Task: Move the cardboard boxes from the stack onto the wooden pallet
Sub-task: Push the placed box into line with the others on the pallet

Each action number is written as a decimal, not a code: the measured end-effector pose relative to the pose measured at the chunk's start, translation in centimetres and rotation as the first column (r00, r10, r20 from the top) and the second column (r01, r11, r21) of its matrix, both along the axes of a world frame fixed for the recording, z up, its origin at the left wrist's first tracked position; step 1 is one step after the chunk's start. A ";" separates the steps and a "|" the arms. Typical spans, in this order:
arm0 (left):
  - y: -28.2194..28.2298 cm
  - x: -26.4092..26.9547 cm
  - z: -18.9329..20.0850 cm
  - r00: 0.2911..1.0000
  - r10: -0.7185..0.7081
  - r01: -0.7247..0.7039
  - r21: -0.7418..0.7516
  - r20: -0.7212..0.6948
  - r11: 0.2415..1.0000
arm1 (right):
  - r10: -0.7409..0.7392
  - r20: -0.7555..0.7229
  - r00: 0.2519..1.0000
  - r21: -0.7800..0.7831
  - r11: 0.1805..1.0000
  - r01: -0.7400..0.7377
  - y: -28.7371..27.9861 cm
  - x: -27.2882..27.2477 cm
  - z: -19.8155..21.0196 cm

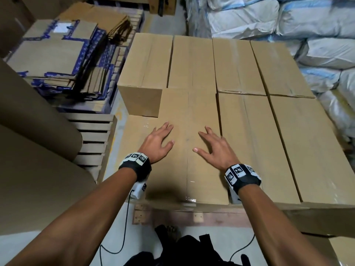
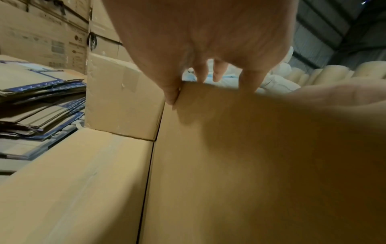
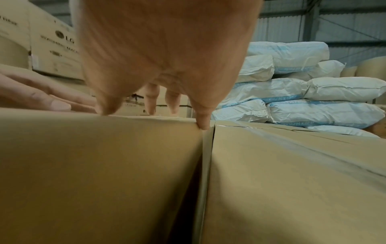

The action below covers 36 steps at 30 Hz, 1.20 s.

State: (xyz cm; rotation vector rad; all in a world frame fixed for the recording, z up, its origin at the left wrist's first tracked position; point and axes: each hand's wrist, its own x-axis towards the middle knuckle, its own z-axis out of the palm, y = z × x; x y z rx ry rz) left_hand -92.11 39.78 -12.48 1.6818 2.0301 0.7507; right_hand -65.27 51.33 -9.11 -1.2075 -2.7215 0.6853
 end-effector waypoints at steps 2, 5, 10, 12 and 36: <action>0.8 0.1 -1.6 0.999 -0.043 0.044 -0.127 0.016 0.991 | 0.024 0.076 0.997 -0.009 1.000 -0.023 0.6 0.2 -1.1; 1.5 0.7 -3.8 0.991 -0.129 0.129 -0.258 0.019 0.958 | 0.048 0.219 0.974 -0.026 0.999 -0.044 0.5 0.4 -2.6; 0.1 1.8 -4.2 0.998 -0.060 0.067 -0.242 0.035 0.968 | 0.016 0.350 0.937 0.020 1.000 -0.024 -1.5 1.6 -2.5; -1.8 2.3 -4.1 0.999 -0.031 0.039 -0.224 0.041 0.974 | 0.016 0.395 0.919 -0.026 1.000 -0.007 -2.7 3.0 -2.2; -4.9 4.7 -2.4 0.992 -0.123 0.108 -0.310 -0.029 0.945 | 0.131 0.433 0.892 -0.094 0.991 -0.099 -8.1 7.7 -2.5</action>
